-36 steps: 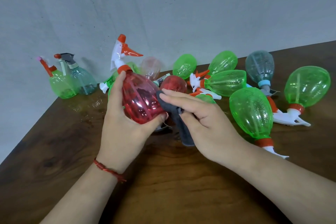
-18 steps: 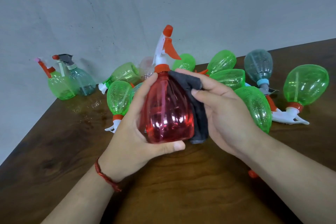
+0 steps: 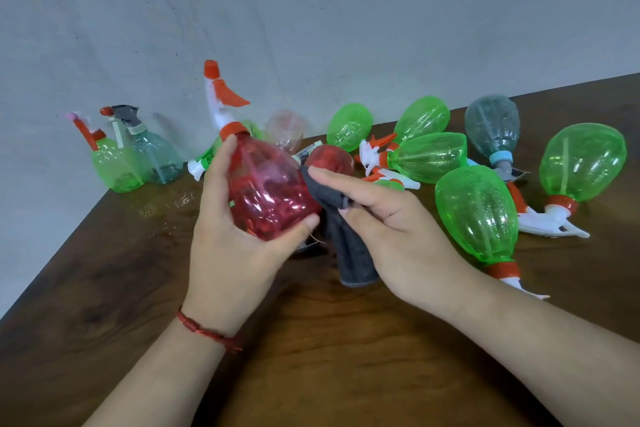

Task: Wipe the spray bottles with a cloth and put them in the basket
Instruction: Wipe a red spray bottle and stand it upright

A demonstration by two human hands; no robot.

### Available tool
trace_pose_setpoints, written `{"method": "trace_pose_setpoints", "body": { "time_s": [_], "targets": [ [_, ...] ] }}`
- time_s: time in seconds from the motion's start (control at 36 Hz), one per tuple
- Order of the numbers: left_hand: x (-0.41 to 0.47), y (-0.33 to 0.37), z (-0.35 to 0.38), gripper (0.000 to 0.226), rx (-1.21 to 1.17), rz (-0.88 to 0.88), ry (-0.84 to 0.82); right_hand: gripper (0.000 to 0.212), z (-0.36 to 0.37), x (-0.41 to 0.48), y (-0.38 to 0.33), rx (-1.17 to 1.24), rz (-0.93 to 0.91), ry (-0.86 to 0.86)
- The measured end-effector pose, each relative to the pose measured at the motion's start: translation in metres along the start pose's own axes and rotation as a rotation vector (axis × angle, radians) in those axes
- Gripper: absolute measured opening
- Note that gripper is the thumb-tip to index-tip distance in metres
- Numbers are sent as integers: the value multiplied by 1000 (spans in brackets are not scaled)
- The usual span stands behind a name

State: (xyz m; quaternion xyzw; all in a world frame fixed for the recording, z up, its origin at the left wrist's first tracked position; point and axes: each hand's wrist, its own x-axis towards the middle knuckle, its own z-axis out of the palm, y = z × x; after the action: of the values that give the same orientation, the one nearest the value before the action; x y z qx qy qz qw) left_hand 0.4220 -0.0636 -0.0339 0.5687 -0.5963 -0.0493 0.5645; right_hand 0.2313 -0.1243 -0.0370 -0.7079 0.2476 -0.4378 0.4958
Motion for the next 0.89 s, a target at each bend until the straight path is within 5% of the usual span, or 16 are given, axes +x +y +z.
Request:
{"method": "trace_pose_setpoints", "body": {
  "time_s": [0.31, 0.64, 0.89],
  "targets": [
    [2, 4, -2, 117, -32, -46, -8, 57, 1, -2, -1, -16, -7, -1],
    [-11, 20, 5, 124, -214, 73, -325, 47, -18, 8, -18, 535, 31, 30],
    [-12, 8, 12, 117, 18, 154, -314, 52, -18, 6, -14, 206, 12, 71]
  ]
}}
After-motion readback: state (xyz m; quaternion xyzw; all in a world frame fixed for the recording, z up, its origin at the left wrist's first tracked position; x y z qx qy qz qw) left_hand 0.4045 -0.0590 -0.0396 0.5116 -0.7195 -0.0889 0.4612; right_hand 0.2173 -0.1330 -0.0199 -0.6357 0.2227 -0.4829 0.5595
